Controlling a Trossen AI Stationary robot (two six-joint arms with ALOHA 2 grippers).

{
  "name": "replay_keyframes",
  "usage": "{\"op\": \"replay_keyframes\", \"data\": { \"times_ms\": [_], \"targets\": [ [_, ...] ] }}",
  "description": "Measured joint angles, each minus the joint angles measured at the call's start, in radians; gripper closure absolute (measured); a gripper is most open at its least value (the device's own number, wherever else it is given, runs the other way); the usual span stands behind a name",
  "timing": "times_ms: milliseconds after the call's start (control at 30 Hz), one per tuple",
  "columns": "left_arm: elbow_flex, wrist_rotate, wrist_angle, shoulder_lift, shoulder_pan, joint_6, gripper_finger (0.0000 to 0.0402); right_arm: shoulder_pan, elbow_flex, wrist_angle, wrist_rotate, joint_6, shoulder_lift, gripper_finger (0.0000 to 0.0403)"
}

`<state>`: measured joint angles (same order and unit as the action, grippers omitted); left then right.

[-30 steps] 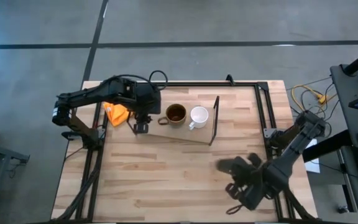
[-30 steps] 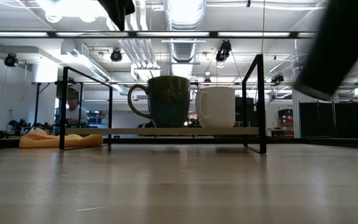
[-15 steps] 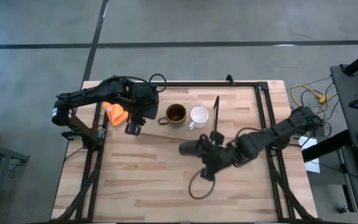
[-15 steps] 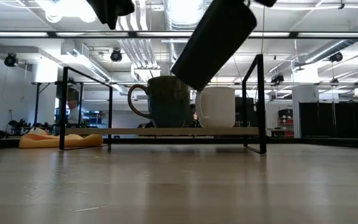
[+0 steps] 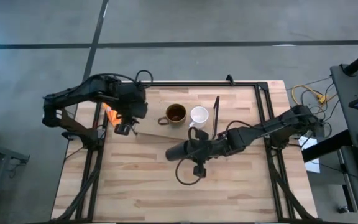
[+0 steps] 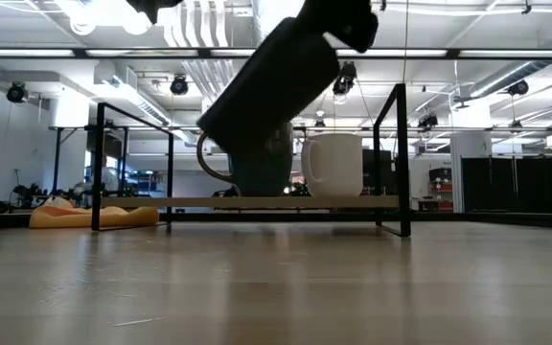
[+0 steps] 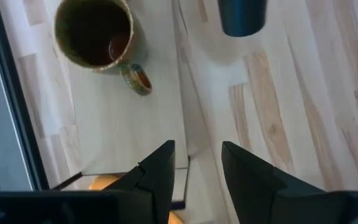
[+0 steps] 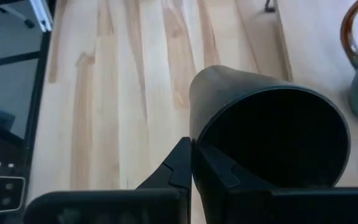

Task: Stack small to large cups/mugs on shelf
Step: Put the black cup on the shelf

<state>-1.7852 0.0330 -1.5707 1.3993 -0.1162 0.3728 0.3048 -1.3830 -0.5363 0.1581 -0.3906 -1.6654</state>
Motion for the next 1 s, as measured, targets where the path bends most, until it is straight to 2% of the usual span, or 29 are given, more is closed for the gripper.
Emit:
{"op": "replay_keyframes", "data": {
  "times_ms": [100,233,467,667,800,1000],
  "targets": [
    [0.052,0.000,0.007,-0.055,0.000,-0.020,0.0283,-0.019,0.001,0.002,-0.014,0.002,-0.034,0.0394],
    [0.134,-0.001,0.036,-0.126,0.000,-0.094,0.0283,-0.046,-0.007,0.002,-0.082,0.030,-0.087,0.0394],
    [0.298,-0.002,0.140,-0.221,0.000,-0.104,0.0283,-0.092,-0.097,-0.019,-0.207,0.136,-0.150,0.0394],
    [0.406,-0.004,0.152,-0.245,0.000,-0.104,0.0283,-0.118,-0.149,-0.146,-0.287,0.234,-0.155,0.0394],
    [0.450,-0.004,0.157,-0.242,0.000,-0.104,0.0283,-0.136,-0.150,-0.212,-0.289,0.221,-0.171,0.0394],
    [0.483,-0.004,0.210,-0.226,0.000,-0.104,0.0283,-0.153,-0.150,-0.217,-0.289,0.243,-0.193,0.0394]
  ]
}}
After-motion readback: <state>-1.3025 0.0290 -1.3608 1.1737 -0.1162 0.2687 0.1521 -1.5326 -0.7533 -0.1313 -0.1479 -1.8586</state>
